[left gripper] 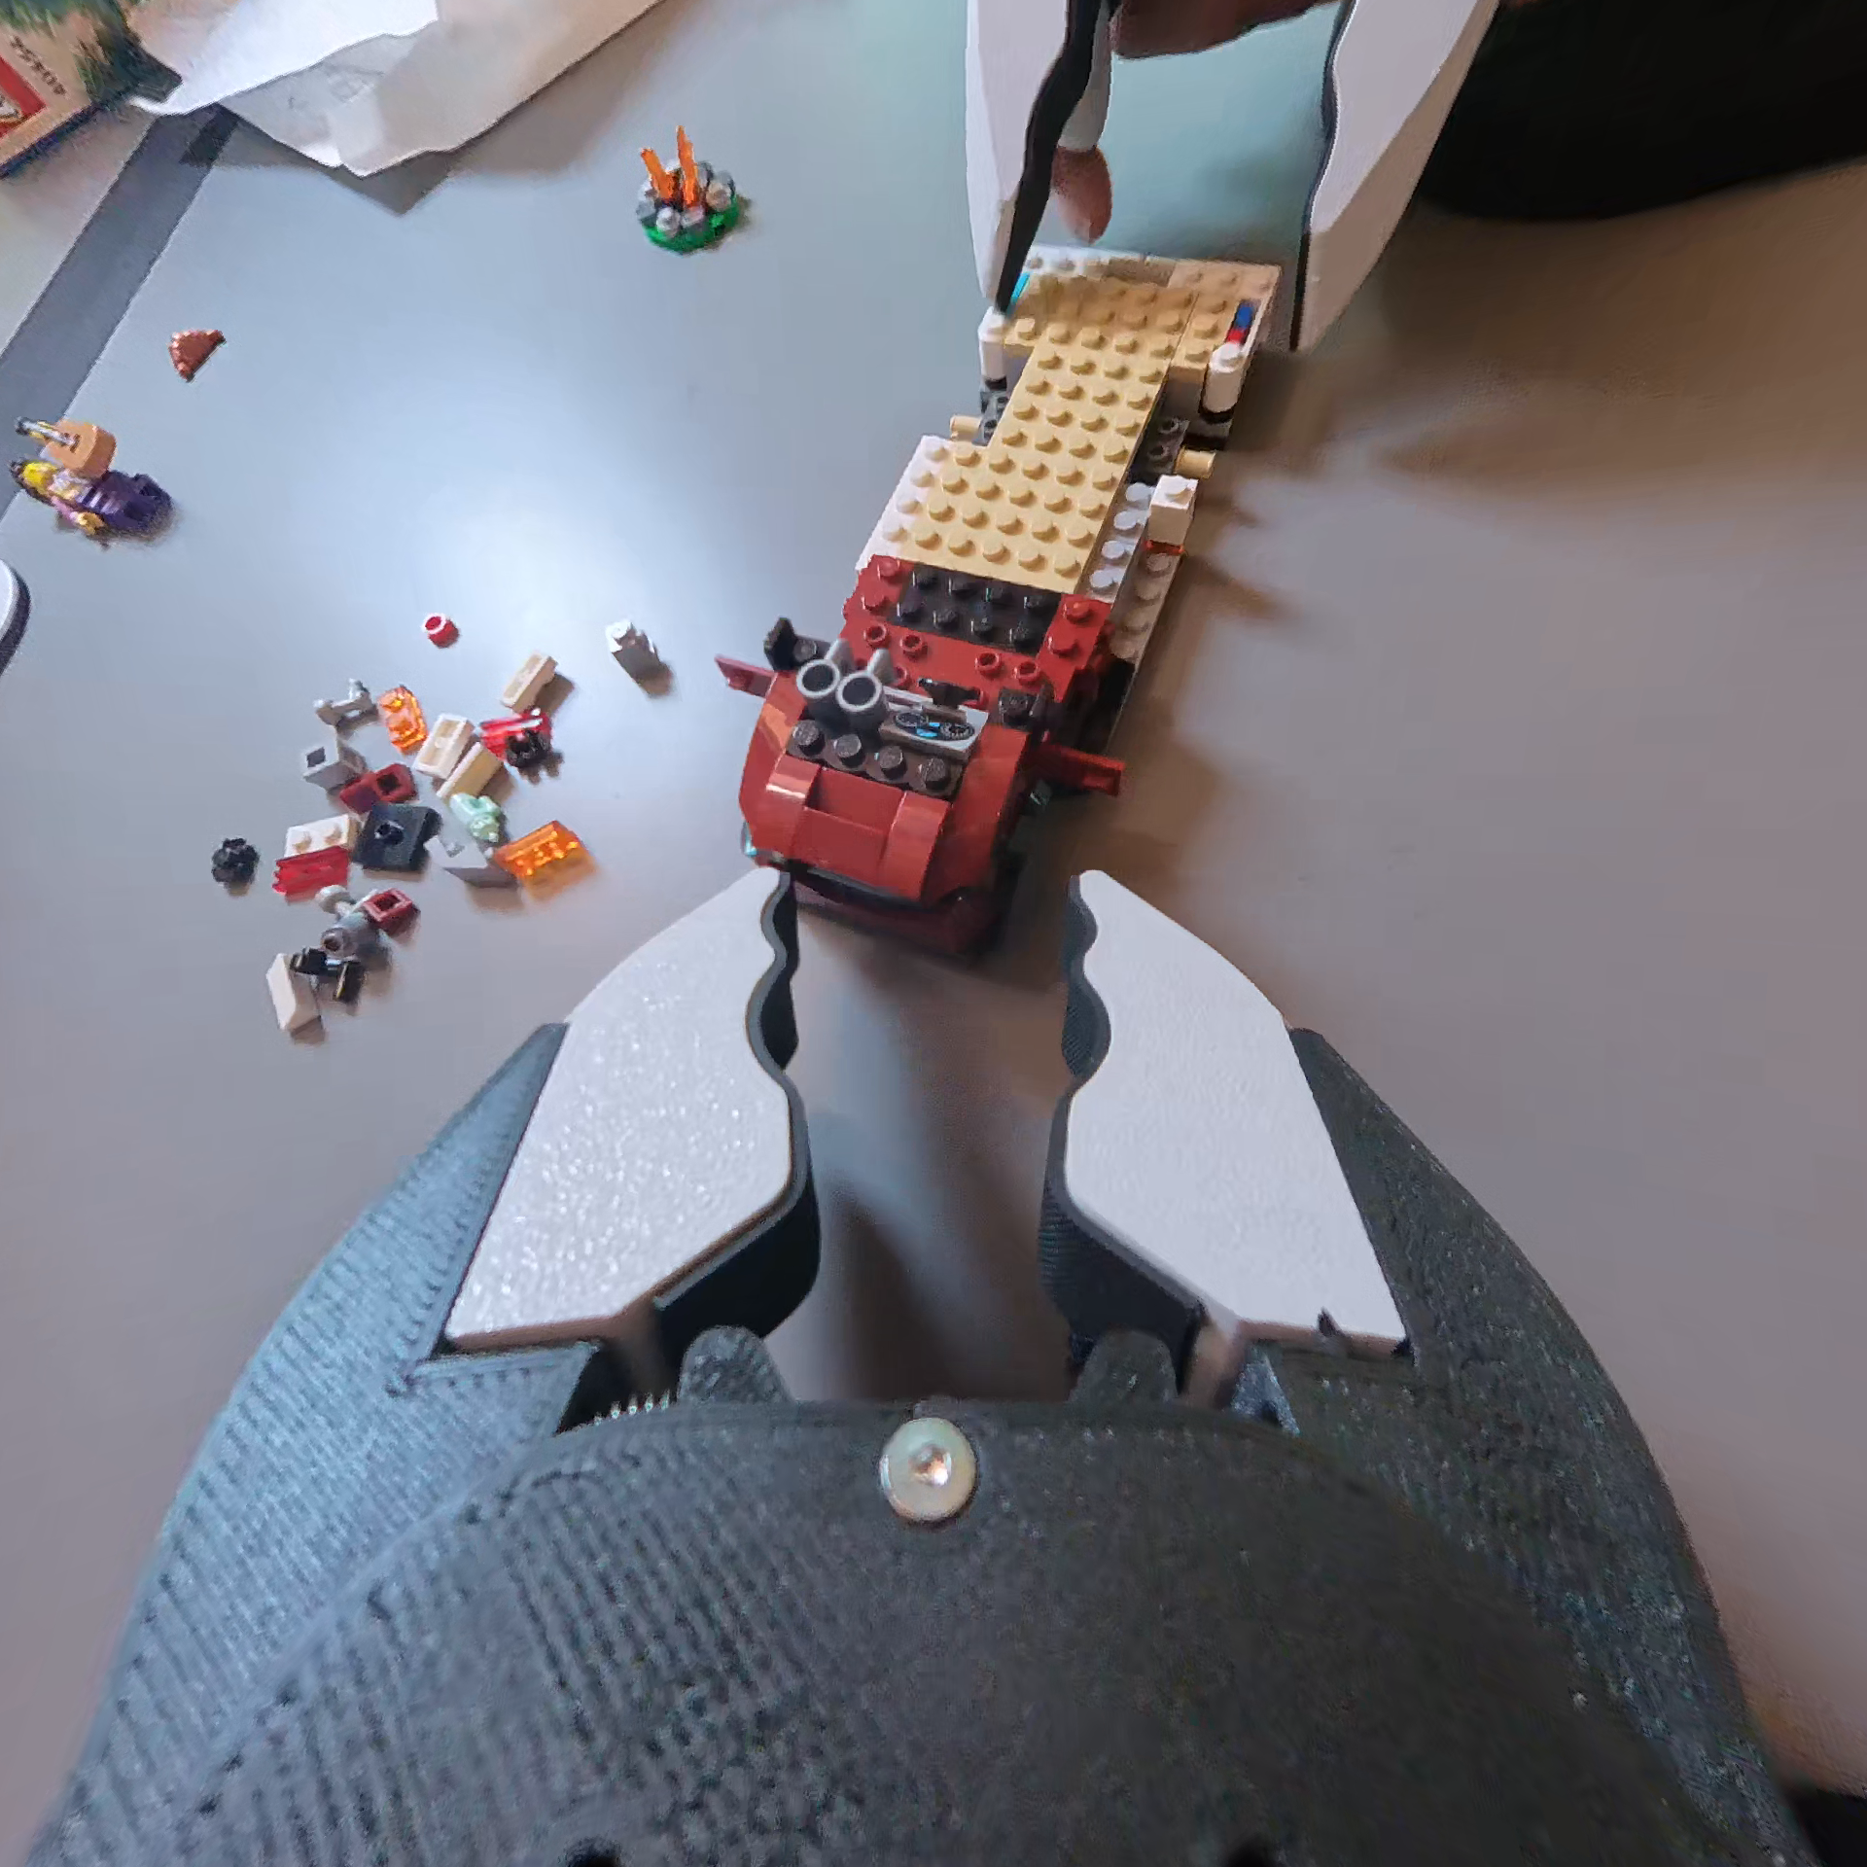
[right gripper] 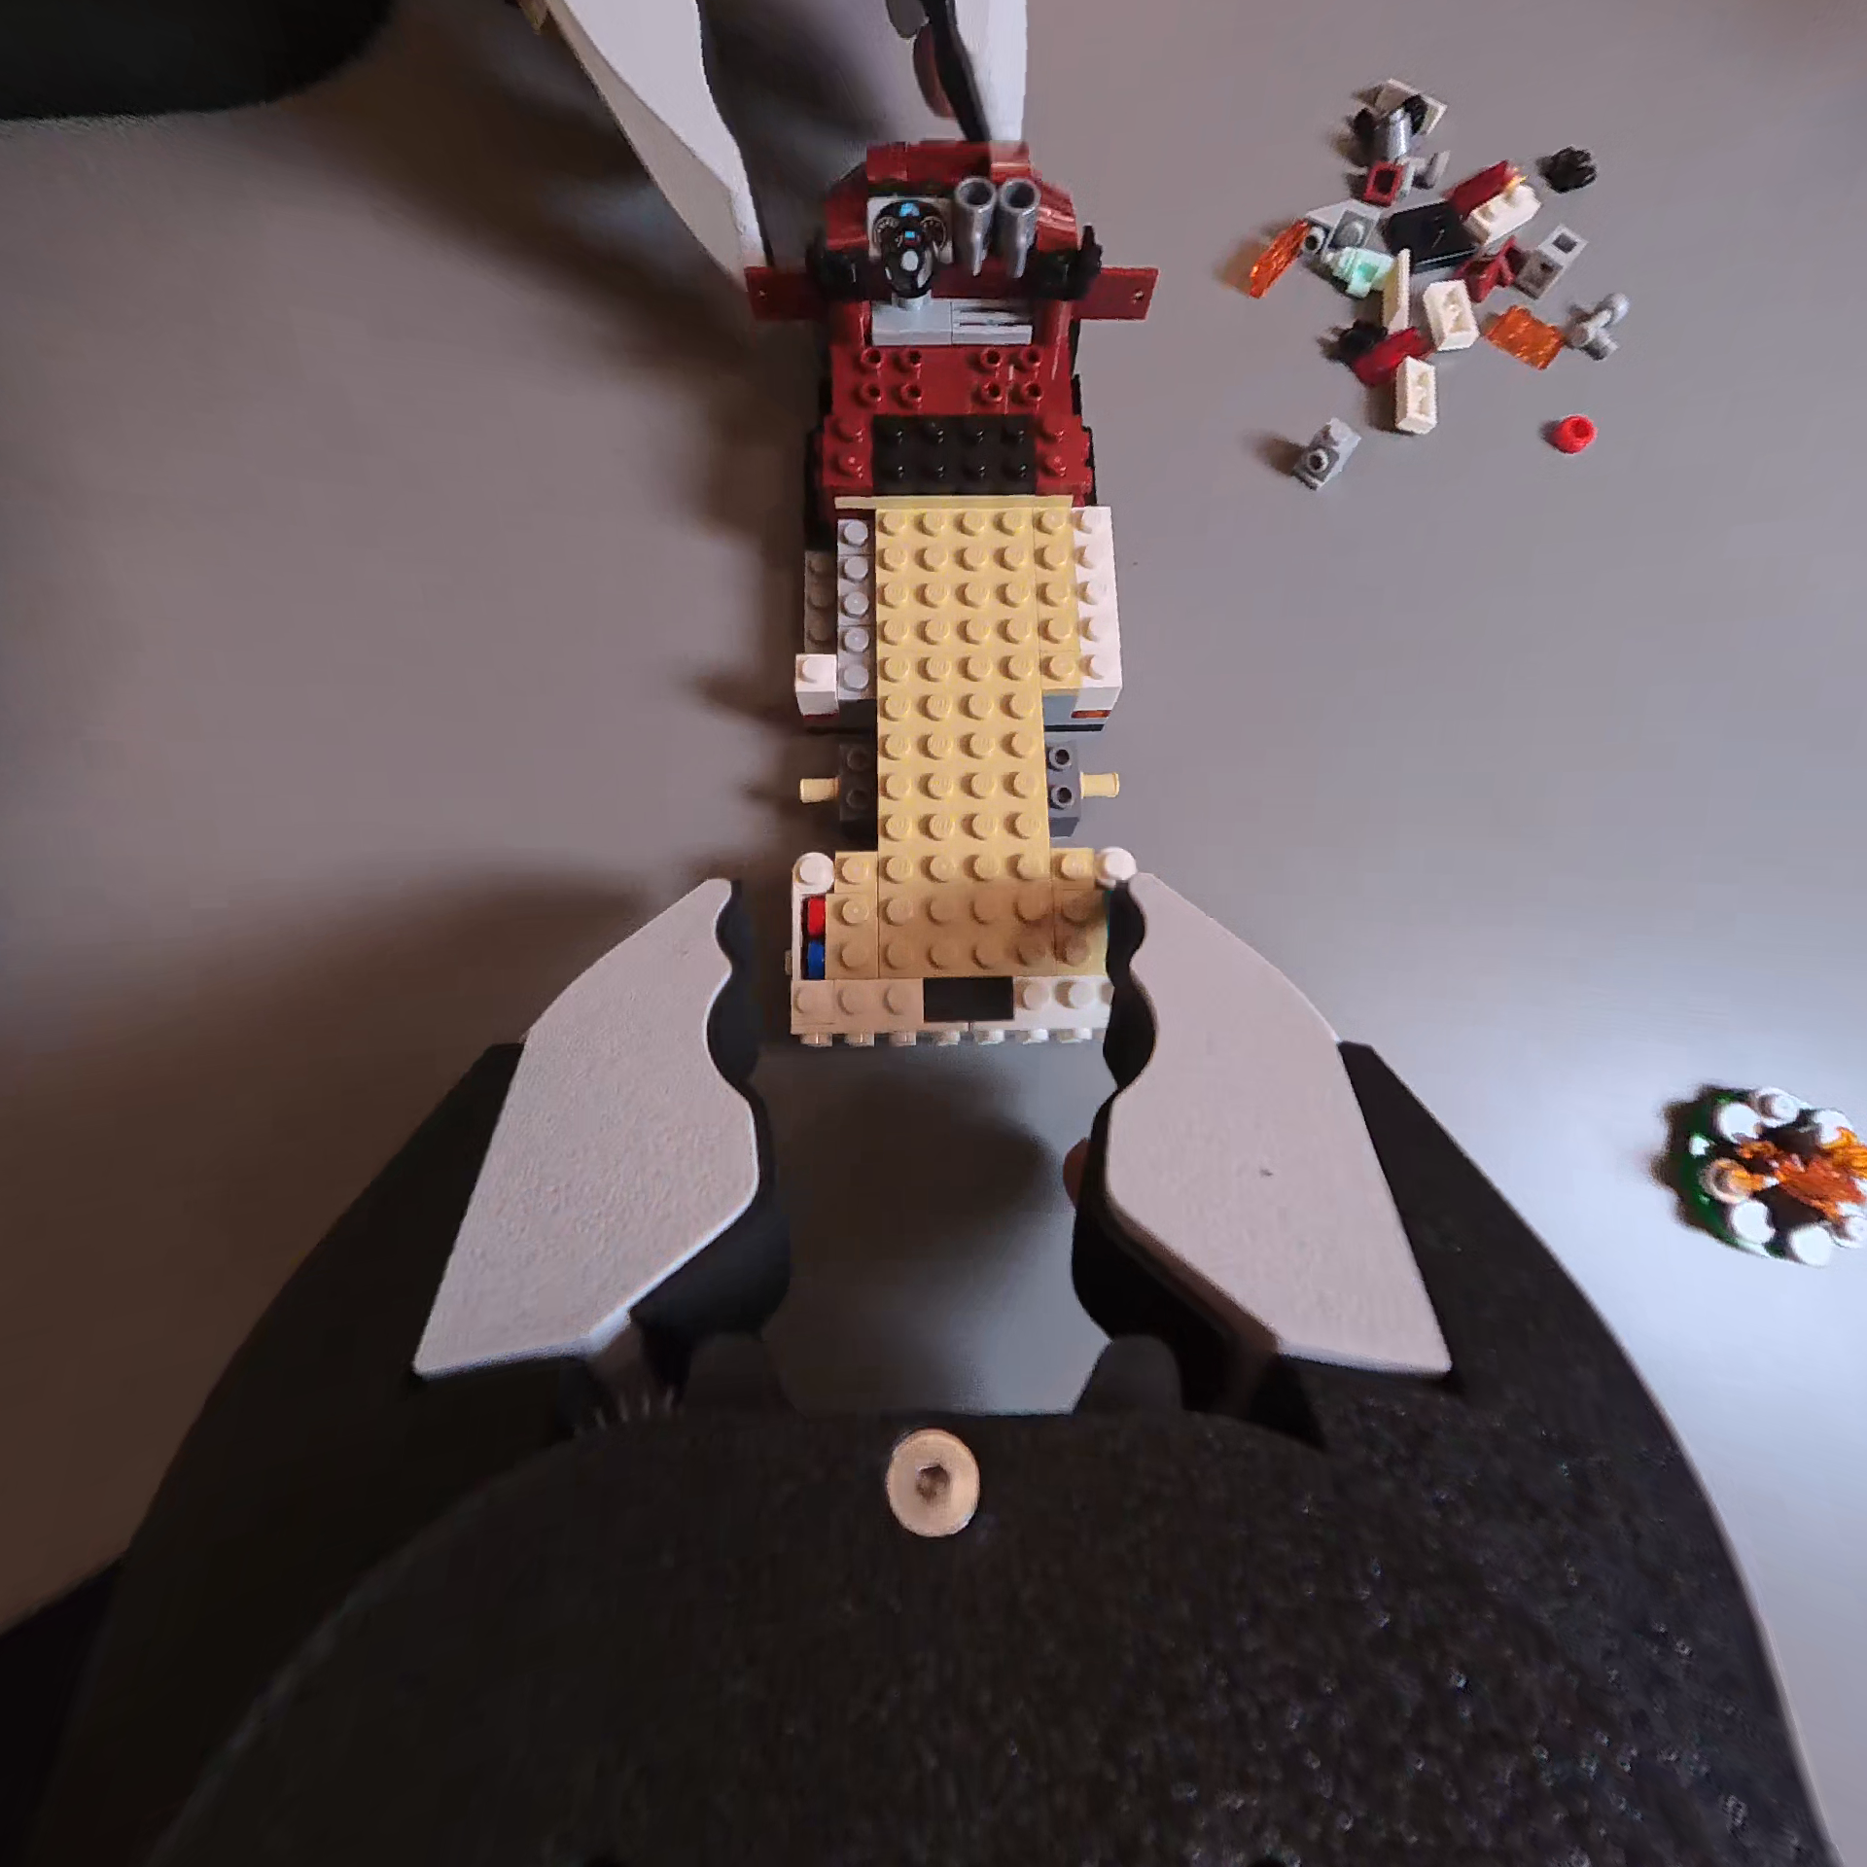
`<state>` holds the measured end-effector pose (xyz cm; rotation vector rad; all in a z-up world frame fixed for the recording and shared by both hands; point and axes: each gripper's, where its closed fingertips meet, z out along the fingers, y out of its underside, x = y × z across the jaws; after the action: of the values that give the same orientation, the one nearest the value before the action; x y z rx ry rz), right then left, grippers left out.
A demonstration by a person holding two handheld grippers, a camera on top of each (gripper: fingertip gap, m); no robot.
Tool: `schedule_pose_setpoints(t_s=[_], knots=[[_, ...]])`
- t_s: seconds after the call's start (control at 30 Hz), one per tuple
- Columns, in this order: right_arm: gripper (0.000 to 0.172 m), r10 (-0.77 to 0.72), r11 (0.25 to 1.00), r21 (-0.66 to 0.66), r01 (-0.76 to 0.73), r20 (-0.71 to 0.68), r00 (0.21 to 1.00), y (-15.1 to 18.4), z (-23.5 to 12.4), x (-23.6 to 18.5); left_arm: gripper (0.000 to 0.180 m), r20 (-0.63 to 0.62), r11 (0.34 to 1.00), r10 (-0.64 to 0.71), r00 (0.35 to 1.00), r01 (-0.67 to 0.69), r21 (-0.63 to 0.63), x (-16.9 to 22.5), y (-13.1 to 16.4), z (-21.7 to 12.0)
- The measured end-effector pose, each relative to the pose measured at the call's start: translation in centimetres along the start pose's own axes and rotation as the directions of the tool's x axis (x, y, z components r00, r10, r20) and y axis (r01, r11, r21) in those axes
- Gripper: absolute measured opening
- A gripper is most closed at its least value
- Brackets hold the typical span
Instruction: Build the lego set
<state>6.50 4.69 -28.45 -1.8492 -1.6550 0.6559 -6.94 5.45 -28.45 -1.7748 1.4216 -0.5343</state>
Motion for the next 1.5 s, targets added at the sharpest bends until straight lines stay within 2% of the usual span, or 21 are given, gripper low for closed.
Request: schedule_pose_setpoints(t_s=[0.1,0.27,0.37,0.5,0.7,1.03,1.17,1.23,1.3,1.37,1.43,1.5], knots=[[0.057,-0.043,0.999,-0.028,0.043,-0.028,0.999,-0.1,0.2,-0.1,0.049,0.060,1.000,-0.004,0.998,0.005,-0.030,-0.1,0.1,-0.3],[0.056,-0.088,0.995,-0.052,0.085,-0.055,0.995,0.0,0.0,-1.6,0.044,0.116,0.997,-0.082,0.990,0.079,0.025,0.1,-0.9,-1.6],[0.062,-0.056,0.998,-0.047,0.051,-0.110,0.992,0.1,-0.8,-1.4,0.044,0.163,0.995,-0.084,0.983,0.074,0.067,0.6,-1.5,-2.3],[0.071,0.025,0.996,-0.077,-0.036,-0.140,0.990,1.3,-0.7,-1.3,0.040,0.212,0.978,-0.161,0.964,0.127,0.168,0.4,-2.1,-2.9],[0.071,0.066,0.993,-0.089,-0.083,-0.179,0.982,1.2,0.5,-1.1,0.026,0.185,0.929,-0.302,0.935,0.245,0.278,-0.5,-2.2,-3.4],[0.070,0.042,0.998,-0.037,-0.051,-0.203,0.978,-1.3,2.7,-0.9,0.002,0.259,0.911,-0.308,0.915,0.205,0.359,-1.7,-2.8,-5.0],[0.068,0.099,0.993,-0.037,-0.113,-0.264,0.959,-1.4,2.9,0.2,0.006,0.261,0.904,-0.327,0.908,0.221,0.365,-2.1,-2.6,-5.2],[0.057,0.169,0.980,-0.044,-0.195,-0.340,0.925,-1.1,2.8,1.1,0.015,0.272,0.912,-0.328,0.905,0.229,0.339,-2.4,-2.1,-5.1],[0.061,0.178,0.976,-0.056,-0.210,-0.345,0.922,-1.2,3.0,0.7,0.027,0.293,0.921,-0.320,0.901,0.225,0.317,-2.6,-1.8,-5.0],[0.064,0.150,0.981,-0.073,-0.179,-0.299,0.943,-1.6,3.6,-0.5,0.044,0.271,0.931,-0.325,0.906,0.257,0.258,-2.4,-0.8,-4.3],[0.057,0.126,0.986,-0.078,-0.148,-0.238,0.963,-2.1,3.7,-1.5,0.059,0.247,0.935,-0.340,0.907,0.298,0.195,-2.0,0.3,-3.3],[0.052,0.164,0.985,-0.037,-0.171,-0.143,0.976,-2.6,3.5,-2.2,0.052,0.300,0.945,-0.319,0.899,0.276,0.177,-2.6,0.6,-3.5]])
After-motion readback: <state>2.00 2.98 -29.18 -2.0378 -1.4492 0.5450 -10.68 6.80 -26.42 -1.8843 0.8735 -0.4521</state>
